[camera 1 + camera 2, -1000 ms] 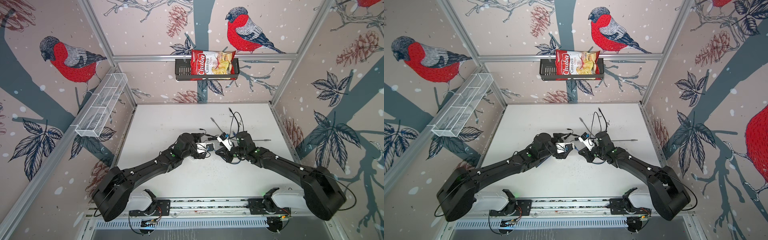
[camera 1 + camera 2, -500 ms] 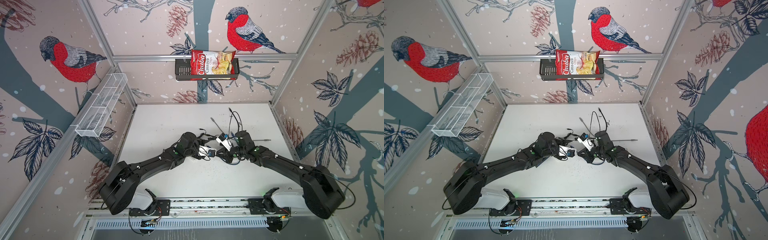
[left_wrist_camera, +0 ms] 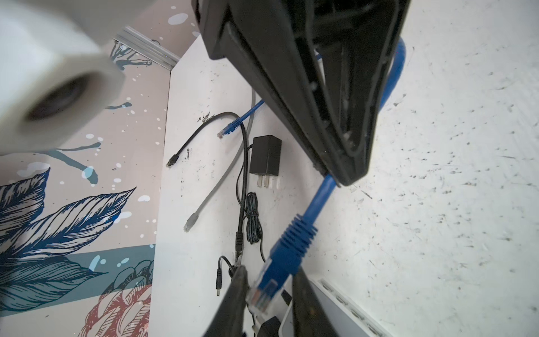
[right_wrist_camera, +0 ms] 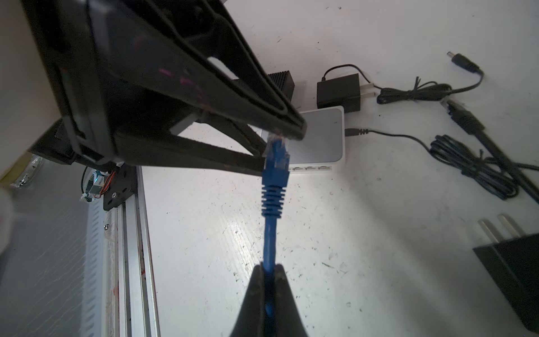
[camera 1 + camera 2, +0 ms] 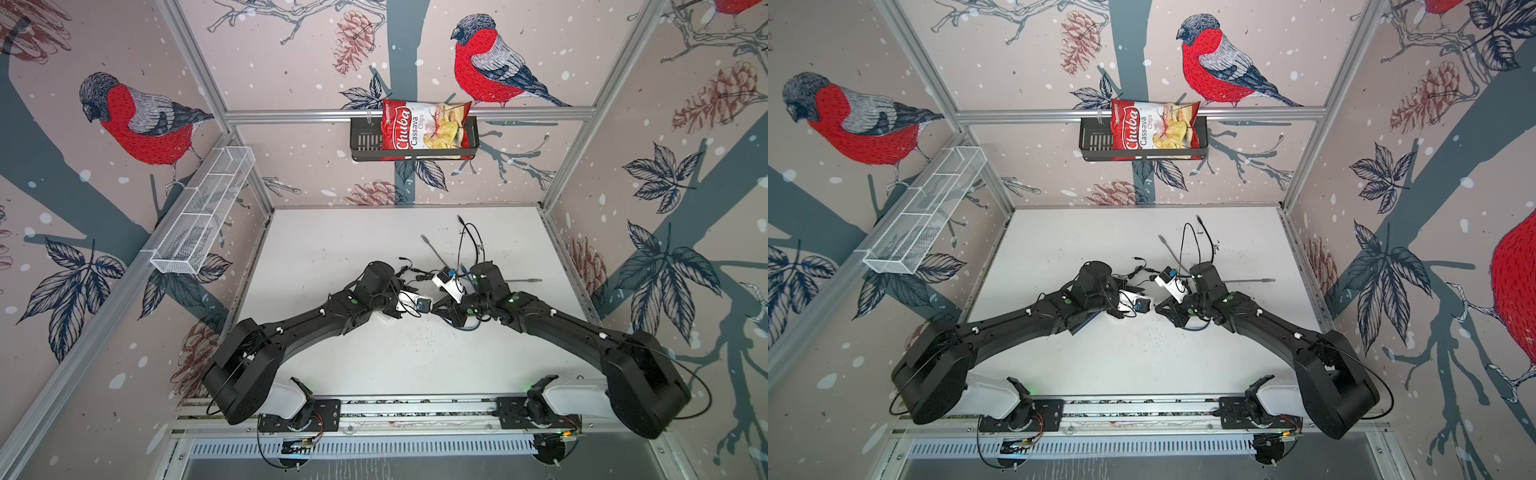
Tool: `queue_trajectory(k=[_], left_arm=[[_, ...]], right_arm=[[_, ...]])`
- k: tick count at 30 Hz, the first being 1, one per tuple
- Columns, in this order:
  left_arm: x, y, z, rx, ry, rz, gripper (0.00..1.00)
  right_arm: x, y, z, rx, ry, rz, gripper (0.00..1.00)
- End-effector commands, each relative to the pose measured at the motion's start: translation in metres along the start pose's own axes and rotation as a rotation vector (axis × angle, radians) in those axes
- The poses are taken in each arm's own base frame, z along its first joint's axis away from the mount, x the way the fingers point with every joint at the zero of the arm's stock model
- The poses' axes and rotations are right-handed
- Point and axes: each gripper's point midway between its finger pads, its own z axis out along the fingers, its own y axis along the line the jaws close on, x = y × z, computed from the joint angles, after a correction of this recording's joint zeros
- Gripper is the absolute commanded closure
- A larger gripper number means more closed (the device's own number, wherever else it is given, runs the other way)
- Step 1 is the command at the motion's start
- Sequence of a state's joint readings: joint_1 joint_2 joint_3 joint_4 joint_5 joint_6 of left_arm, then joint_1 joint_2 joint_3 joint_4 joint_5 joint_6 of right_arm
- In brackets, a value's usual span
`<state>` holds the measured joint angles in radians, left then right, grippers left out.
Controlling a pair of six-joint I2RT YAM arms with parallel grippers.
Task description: Insert the plug into the switch port
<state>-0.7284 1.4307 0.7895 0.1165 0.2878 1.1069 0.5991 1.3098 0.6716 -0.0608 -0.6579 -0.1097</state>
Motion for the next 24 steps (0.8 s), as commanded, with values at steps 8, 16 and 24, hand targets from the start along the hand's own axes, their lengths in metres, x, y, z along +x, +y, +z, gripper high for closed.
queue_trajectory(k=[8, 16, 24], left_arm=[[-0.002, -0.003, 0.004, 0.035, -0.011, 0.005, 0.89], [-0.003, 0.002, 0.003, 0.03, -0.007, -0.007, 0.91], [-0.007, -0.004, 0.002, 0.077, -0.018, -0.02, 0.91]], right_arm=[[-0.007, -0.003, -0.001, 0.021, -0.016, -0.027, 0.92], [-0.018, -0.023, -0.01, 0.229, -0.095, -0.076, 0.72], [-0.032, -0.01, -0.032, 0.417, -0.249, -0.354, 0.65]])
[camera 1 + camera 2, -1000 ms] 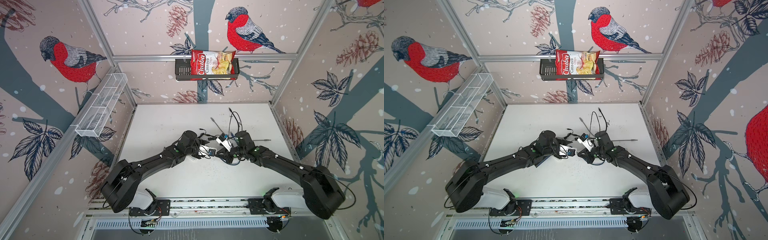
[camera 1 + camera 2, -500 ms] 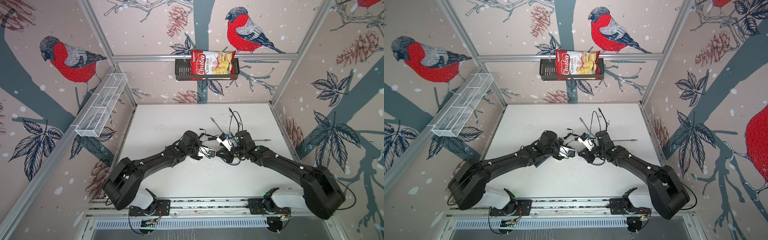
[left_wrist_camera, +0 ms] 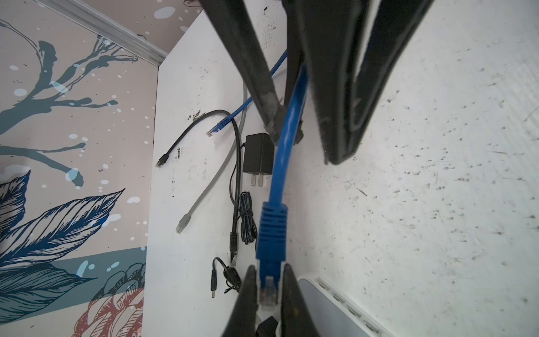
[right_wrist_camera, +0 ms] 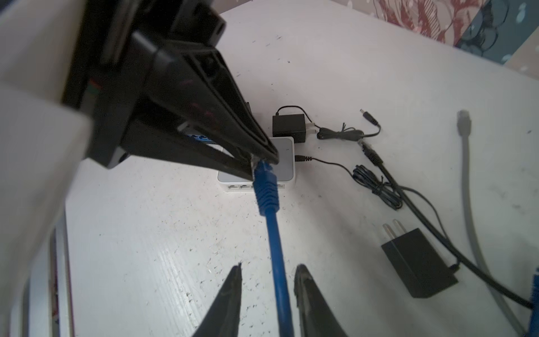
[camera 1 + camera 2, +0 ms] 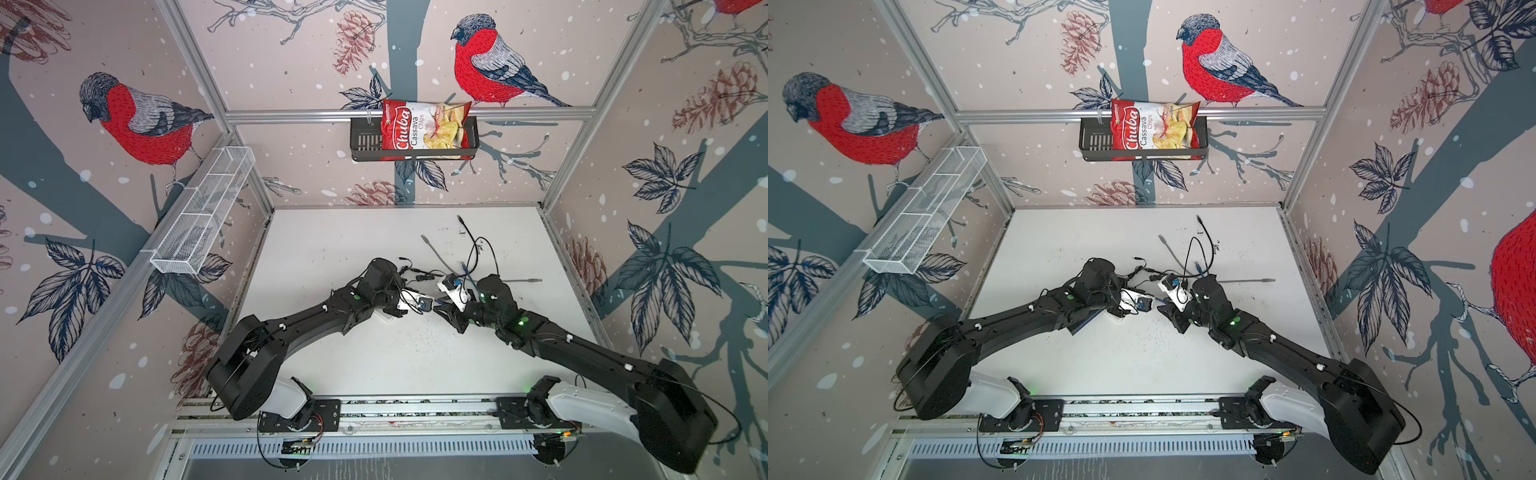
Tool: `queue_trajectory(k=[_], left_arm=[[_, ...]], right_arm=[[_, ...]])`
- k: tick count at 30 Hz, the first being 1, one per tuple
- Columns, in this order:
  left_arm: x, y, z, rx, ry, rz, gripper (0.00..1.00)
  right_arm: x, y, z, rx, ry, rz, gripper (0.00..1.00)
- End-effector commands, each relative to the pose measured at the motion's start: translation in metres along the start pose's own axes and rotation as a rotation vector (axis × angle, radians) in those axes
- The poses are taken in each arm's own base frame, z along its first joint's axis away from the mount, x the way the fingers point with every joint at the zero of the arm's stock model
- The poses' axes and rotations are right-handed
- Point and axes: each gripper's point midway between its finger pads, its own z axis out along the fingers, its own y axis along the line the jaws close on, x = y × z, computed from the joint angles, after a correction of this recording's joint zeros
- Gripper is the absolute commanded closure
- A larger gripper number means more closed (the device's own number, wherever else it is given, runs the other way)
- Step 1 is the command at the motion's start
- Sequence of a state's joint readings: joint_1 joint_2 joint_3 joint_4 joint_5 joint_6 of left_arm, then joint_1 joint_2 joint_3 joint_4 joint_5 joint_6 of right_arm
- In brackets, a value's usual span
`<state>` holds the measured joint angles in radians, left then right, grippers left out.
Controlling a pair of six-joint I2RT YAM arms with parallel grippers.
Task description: Insert the plug into the switch port
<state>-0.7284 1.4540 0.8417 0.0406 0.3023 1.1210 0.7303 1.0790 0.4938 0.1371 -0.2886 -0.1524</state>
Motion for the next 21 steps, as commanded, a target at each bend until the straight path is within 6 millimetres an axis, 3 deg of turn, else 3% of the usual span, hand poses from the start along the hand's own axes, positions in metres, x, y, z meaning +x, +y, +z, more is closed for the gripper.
queue_trajectory(k=[1, 7, 9, 21], left_arm=[[-0.006, -0.004, 0.0, 0.037, -0.027, -0.023, 0.91], [-0.012, -0.006, -0.002, 0.069, -0.051, -0.033, 0.91], [-0.014, -0.006, -0.003, 0.072, -0.062, -0.031, 0.91], [-0.029, -0.015, -0.004, 0.11, -0.133, -0.033, 0.9]], right_arm=[[-0.022, -0.015, -0.008, 0.149, -0.117, -0.161, 0.64], [-0.025, -0.003, -0.016, 0.181, -0.211, -0.41, 0.63], [-0.029, -0.004, -0.018, 0.199, -0.236, -0.44, 0.57], [-0.028, 0.0, 0.002, 0.122, -0.246, -0.511, 0.59]])
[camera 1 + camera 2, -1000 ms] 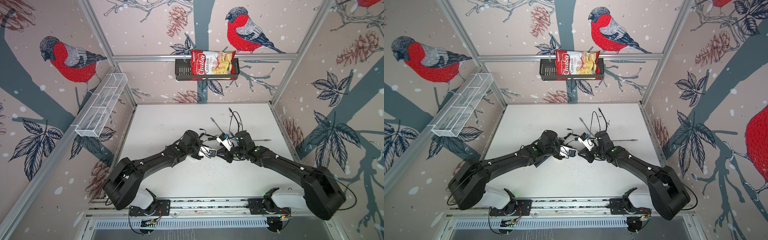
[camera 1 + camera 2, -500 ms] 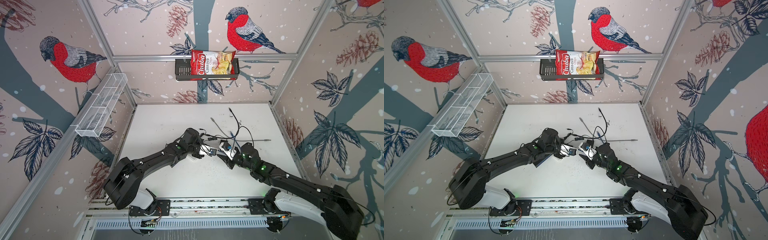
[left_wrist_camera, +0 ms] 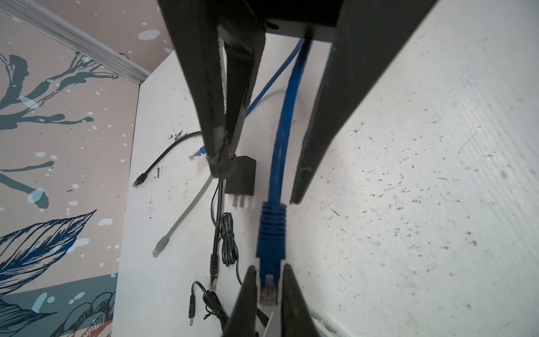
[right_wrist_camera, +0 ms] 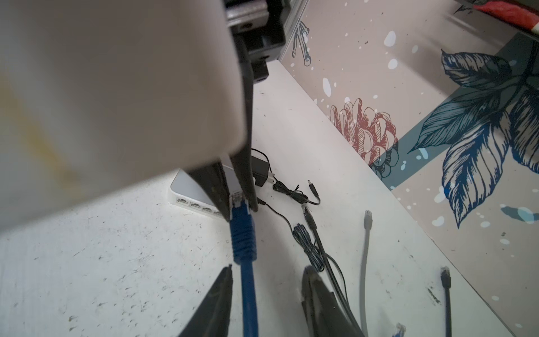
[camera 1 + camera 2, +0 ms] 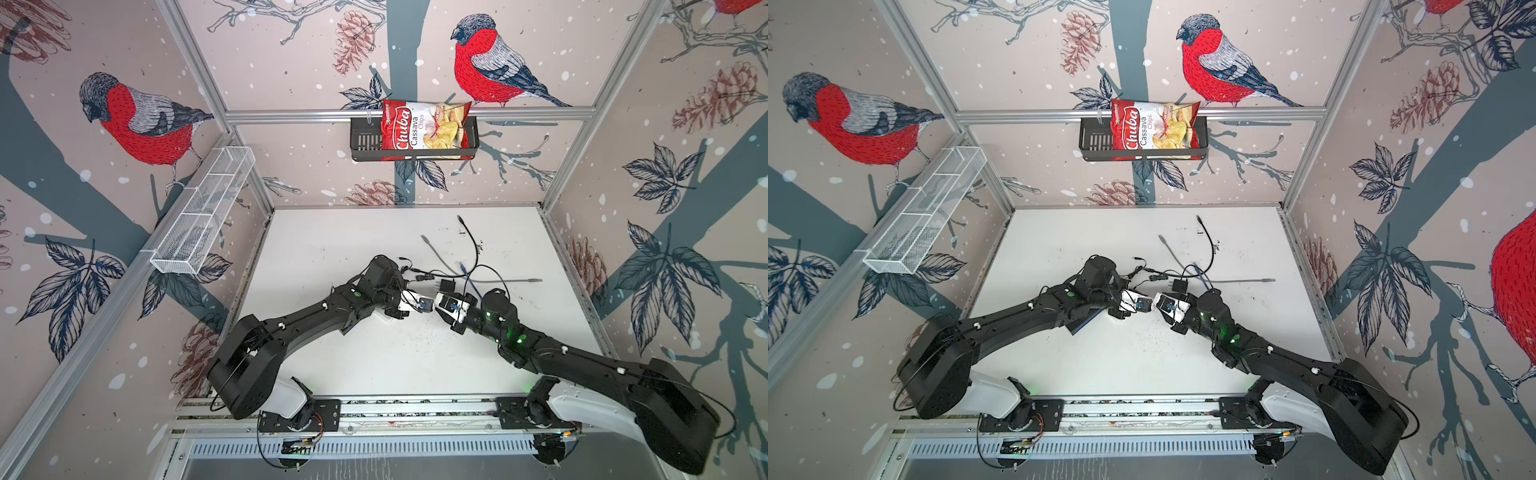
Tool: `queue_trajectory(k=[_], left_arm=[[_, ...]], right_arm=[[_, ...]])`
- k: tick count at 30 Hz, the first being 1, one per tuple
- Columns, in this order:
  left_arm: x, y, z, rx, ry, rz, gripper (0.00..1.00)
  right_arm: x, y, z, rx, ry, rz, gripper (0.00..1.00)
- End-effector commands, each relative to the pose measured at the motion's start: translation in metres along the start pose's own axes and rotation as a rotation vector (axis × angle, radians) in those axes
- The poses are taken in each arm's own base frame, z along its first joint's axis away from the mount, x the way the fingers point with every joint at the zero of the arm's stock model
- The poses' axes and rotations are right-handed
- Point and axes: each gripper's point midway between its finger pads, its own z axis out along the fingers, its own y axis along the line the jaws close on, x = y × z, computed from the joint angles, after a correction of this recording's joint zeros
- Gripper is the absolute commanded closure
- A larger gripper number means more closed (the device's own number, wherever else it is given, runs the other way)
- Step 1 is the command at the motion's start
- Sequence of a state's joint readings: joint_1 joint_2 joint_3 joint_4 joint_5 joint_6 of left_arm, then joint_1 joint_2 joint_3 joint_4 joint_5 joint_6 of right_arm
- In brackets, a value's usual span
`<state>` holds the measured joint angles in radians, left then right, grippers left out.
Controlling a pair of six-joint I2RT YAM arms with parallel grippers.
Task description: Insert the plug into the switch port
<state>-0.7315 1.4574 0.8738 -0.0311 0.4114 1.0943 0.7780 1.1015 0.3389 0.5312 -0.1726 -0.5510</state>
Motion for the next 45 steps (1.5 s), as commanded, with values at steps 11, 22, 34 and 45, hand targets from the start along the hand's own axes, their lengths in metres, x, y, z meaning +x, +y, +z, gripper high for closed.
queue_trajectory(k=[11, 22, 34, 45], left_arm=[[-0.017, -0.005, 0.0, 0.026, -0.07, 0.015, 0.9], [-0.024, -0.002, -0.004, 0.012, -0.1, 0.023, 0.91], [-0.027, 0.0, -0.005, 0.003, -0.111, 0.03, 0.92], [-0.021, 0.004, -0.003, -0.027, -0.08, 0.014, 0.6]], right_arm=[[-0.028, 0.011, 0.006, -0.088, -0.14, -0.054, 0.63], [-0.03, 0.017, 0.008, -0.12, -0.16, -0.051, 0.7], [-0.027, 0.022, 0.012, -0.152, -0.139, -0.052, 0.8], [-0.017, 0.024, 0.016, -0.172, -0.097, 0.01, 0.94]])
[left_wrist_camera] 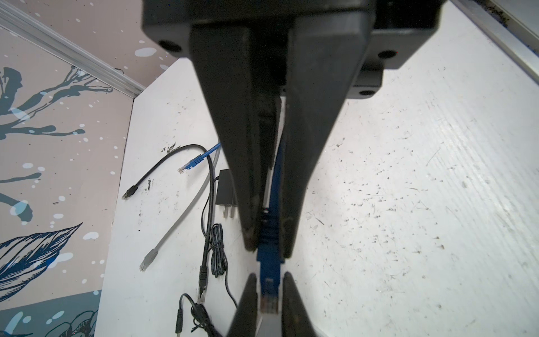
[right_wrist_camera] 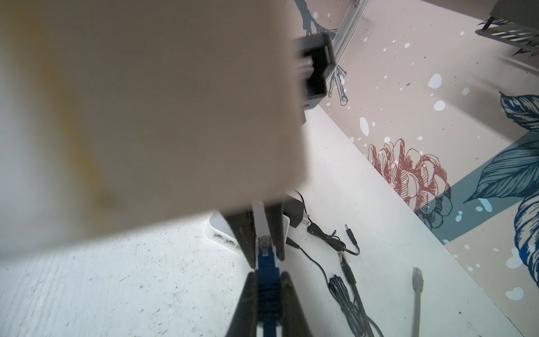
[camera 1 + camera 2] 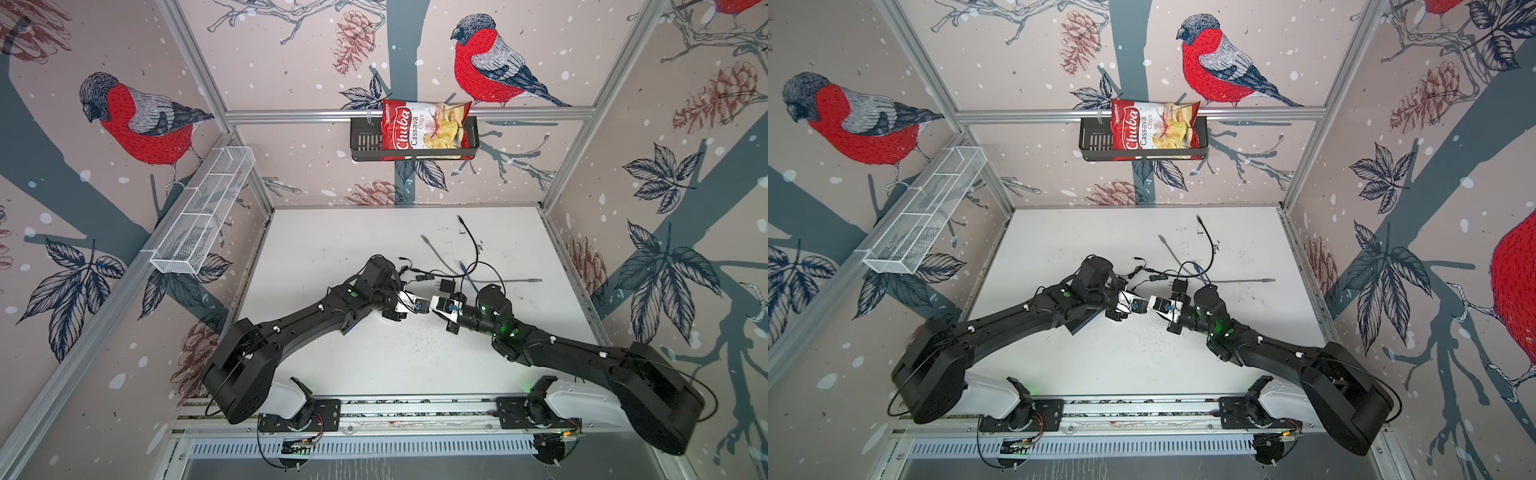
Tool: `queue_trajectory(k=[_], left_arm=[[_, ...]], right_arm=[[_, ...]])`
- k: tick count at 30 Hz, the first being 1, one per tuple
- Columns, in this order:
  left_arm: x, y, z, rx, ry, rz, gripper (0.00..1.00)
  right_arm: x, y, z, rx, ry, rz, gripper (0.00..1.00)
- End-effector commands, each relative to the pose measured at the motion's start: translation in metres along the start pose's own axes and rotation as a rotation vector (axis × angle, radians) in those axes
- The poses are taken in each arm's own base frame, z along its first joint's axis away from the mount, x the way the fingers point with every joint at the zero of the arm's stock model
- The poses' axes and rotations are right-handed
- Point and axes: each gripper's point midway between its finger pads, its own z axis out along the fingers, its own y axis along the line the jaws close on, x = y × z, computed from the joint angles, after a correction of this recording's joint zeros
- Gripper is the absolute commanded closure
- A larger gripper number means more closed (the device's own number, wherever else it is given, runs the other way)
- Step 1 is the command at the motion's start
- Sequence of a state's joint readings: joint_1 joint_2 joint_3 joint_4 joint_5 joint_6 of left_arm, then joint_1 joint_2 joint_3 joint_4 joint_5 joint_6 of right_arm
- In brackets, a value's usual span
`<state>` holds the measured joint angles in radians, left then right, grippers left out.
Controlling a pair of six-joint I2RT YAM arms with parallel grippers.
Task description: Insert the plug into the switch port
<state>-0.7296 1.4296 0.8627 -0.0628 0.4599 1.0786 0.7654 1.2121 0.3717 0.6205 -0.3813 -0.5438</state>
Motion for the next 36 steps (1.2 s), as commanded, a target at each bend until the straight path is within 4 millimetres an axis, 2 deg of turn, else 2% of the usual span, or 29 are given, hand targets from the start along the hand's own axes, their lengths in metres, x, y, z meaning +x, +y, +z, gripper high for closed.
queue_trajectory(k=[1, 4, 8, 10, 11, 12, 15, 18, 21, 23, 25, 29, 36], left_arm=[[-0.012, 0.015, 0.003, -0.076, -0.037, 0.024, 0.5], [-0.005, 0.019, 0.0, -0.126, -0.01, -0.01, 0.33], [0.004, 0.032, -0.01, -0.182, -0.011, -0.129, 0.27], [0.009, 0.046, -0.016, -0.218, -0.012, -0.237, 0.16], [0.012, 0.053, -0.02, -0.234, -0.017, -0.295, 0.05], [0.014, 0.058, -0.022, -0.242, -0.024, -0.356, 0.03], [0.02, 0.07, -0.03, -0.264, -0.068, -0.528, 0.03], [0.039, 0.092, -0.035, -0.362, -0.086, -0.741, 0.03], [0.059, 0.105, -0.029, -0.39, 0.005, -0.897, 0.03], [0.074, 0.106, -0.02, -0.367, 0.093, -0.976, 0.04], [0.087, 0.101, -0.009, -0.327, 0.176, -1.053, 0.04], [0.106, 0.089, 0.004, -0.347, 0.205, -1.203, 0.04], [0.121, 0.062, -0.007, -0.39, 0.274, -1.382, 0.08]], right_arm=[[0.004, 0.001, 0.003, -0.007, 0.023, 0.023, 0.94], [0.009, 0.0, 0.001, 0.005, 0.035, 0.08, 0.95], [0.022, 0.002, -0.001, 0.028, 0.06, 0.15, 0.96], [0.028, 0.002, 0.0, 0.048, 0.072, 0.19, 0.97], [0.029, 0.0, -0.001, 0.061, 0.071, 0.21, 0.97], [0.037, 0.001, 0.002, 0.065, 0.093, 0.239, 0.97], [0.05, 0.0, 0.004, 0.099, 0.118, 0.314, 0.98], [0.059, -0.001, 0.006, 0.132, 0.126, 0.368, 0.98], [0.065, -0.002, 0.008, 0.163, 0.13, 0.4, 0.98], [0.068, -0.001, 0.012, 0.168, 0.137, 0.409, 0.98], [0.071, 0.0, 0.016, 0.174, 0.143, 0.409, 0.98], [0.073, 0.001, 0.023, 0.19, 0.138, 0.417, 0.98], [0.073, 0.002, 0.026, 0.193, 0.117, 0.441, 0.98]])
